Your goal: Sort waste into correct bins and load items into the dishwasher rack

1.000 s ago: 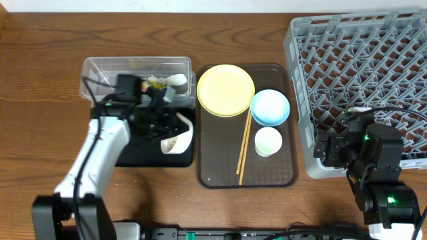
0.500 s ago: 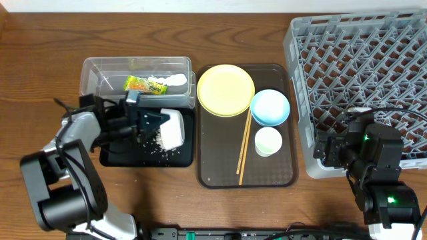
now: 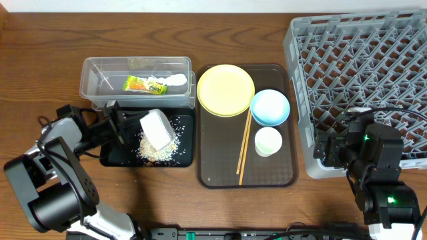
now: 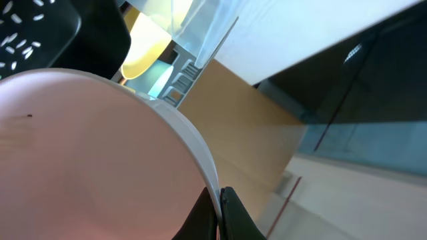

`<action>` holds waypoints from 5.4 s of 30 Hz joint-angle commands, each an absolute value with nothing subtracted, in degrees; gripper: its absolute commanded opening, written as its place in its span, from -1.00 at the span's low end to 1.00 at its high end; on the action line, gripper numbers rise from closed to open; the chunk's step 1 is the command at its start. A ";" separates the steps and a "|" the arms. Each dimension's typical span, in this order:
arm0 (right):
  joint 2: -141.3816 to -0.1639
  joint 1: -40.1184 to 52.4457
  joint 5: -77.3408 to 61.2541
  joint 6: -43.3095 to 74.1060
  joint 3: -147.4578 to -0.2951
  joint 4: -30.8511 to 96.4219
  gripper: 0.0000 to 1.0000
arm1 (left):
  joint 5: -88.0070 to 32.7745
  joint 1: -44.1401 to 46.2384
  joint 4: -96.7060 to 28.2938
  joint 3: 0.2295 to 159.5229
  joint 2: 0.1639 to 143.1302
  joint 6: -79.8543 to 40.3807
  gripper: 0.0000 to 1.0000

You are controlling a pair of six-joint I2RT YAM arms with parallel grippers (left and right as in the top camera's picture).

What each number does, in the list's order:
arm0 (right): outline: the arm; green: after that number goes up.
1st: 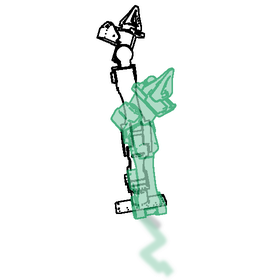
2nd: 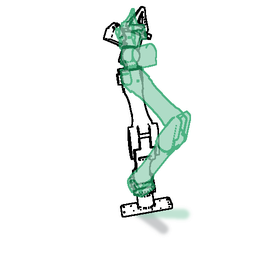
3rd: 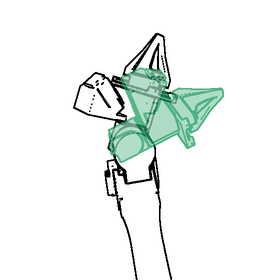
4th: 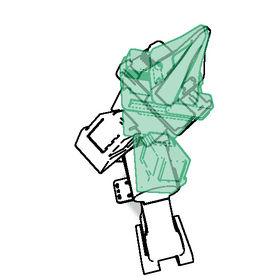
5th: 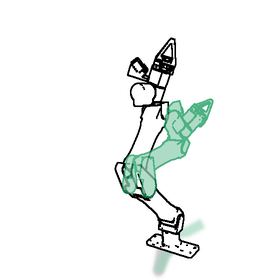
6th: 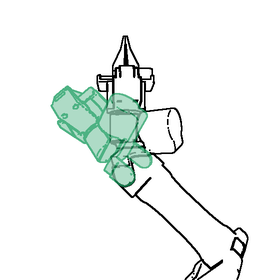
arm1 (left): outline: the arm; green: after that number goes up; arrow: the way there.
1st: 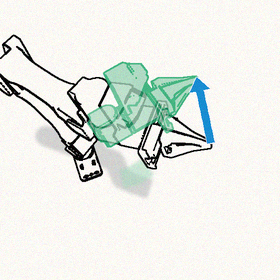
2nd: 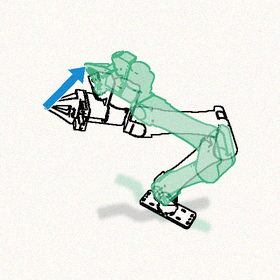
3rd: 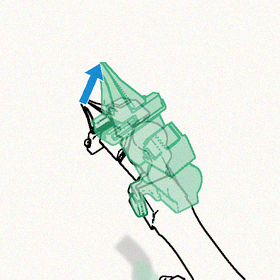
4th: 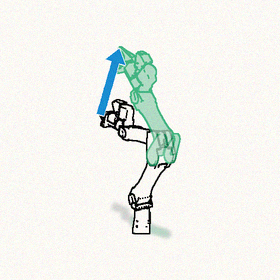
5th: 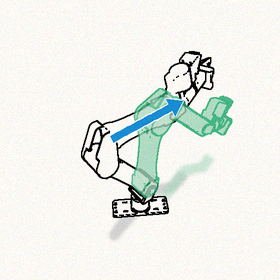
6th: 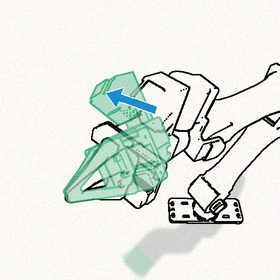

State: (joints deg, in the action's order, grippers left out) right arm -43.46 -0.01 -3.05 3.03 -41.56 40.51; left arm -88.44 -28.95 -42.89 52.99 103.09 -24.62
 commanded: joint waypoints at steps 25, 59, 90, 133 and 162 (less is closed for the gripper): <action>-43.40 -0.89 -3.44 3.77 -42.59 40.51 0.99 | -52.71 -5.30 -37.98 55.96 82.85 -17.15 -0.88; -43.40 -0.89 -3.44 3.79 -42.59 40.10 0.98 | -1.34 32.60 12.97 56.27 100.68 -15.03 -0.07; -43.40 -0.89 -3.49 3.81 -42.59 40.36 0.99 | -18.41 43.07 -10.26 54.52 99.02 -28.82 -0.28; -68.88 2.76 -80.36 -2.35 -41.89 5.74 0.83 | -78.35 23.11 9.56 54.54 92.23 -51.57 -0.87; -68.18 3.03 -43.72 1.78 -43.48 9.74 -0.21 | -38.68 23.14 -11.49 54.83 91.37 -18.11 0.52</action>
State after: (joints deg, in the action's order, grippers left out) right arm -68.77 2.85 -57.45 -0.54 -41.52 9.13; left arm -54.76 23.07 -9.74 54.54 91.85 -29.98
